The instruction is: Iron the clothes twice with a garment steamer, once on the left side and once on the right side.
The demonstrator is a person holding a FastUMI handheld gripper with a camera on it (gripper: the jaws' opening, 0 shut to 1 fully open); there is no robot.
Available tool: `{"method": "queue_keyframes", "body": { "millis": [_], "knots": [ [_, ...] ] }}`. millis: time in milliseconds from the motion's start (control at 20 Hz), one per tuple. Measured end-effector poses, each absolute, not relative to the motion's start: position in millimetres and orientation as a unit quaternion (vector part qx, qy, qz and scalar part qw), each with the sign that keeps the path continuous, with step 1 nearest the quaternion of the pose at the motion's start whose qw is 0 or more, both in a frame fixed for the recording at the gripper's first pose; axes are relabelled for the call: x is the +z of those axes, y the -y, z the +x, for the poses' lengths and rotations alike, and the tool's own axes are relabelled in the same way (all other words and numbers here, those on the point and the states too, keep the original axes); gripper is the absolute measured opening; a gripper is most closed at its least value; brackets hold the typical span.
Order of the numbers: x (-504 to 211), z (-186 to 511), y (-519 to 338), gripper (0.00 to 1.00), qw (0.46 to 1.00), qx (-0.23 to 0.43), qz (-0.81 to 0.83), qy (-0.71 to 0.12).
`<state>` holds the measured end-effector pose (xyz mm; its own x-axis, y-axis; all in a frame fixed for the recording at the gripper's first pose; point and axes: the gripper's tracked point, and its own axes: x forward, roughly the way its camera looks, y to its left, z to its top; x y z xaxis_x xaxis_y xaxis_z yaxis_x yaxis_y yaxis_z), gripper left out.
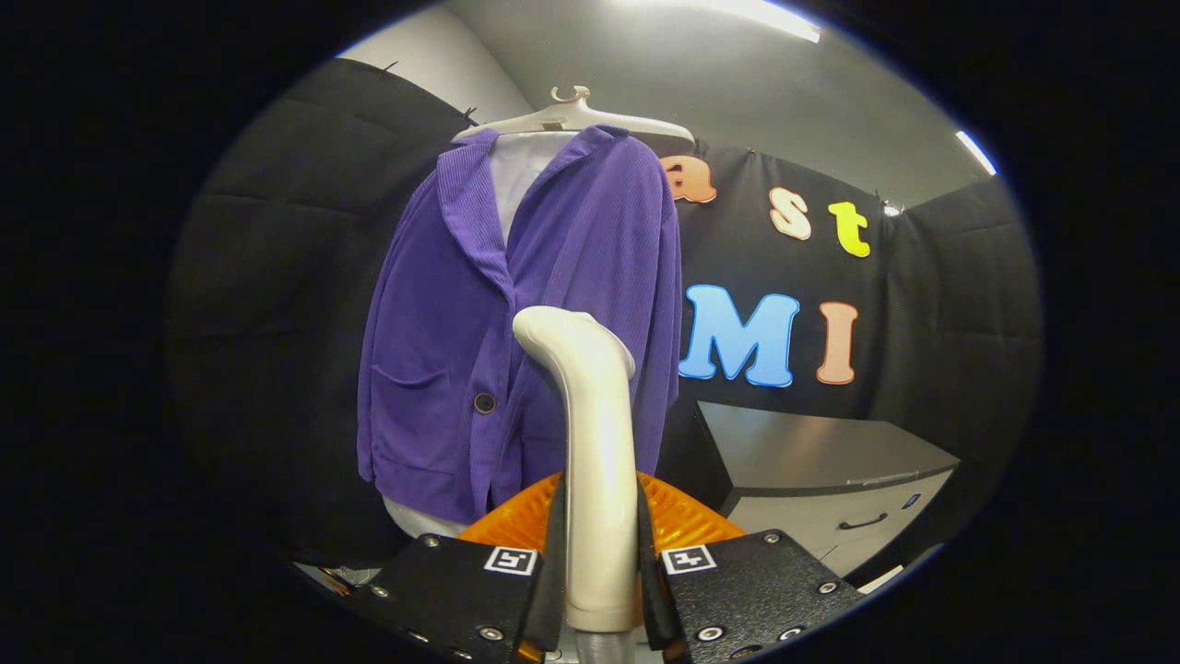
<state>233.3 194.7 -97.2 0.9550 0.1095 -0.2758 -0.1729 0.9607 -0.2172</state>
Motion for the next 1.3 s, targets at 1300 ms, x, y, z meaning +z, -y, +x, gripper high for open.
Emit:
{"method": "queue_keyframes", "body": {
  "millis": [1300],
  "knots": [
    [-139,175,-173,0.35,0.980,0.076,-0.071,-0.168]
  ]
}}
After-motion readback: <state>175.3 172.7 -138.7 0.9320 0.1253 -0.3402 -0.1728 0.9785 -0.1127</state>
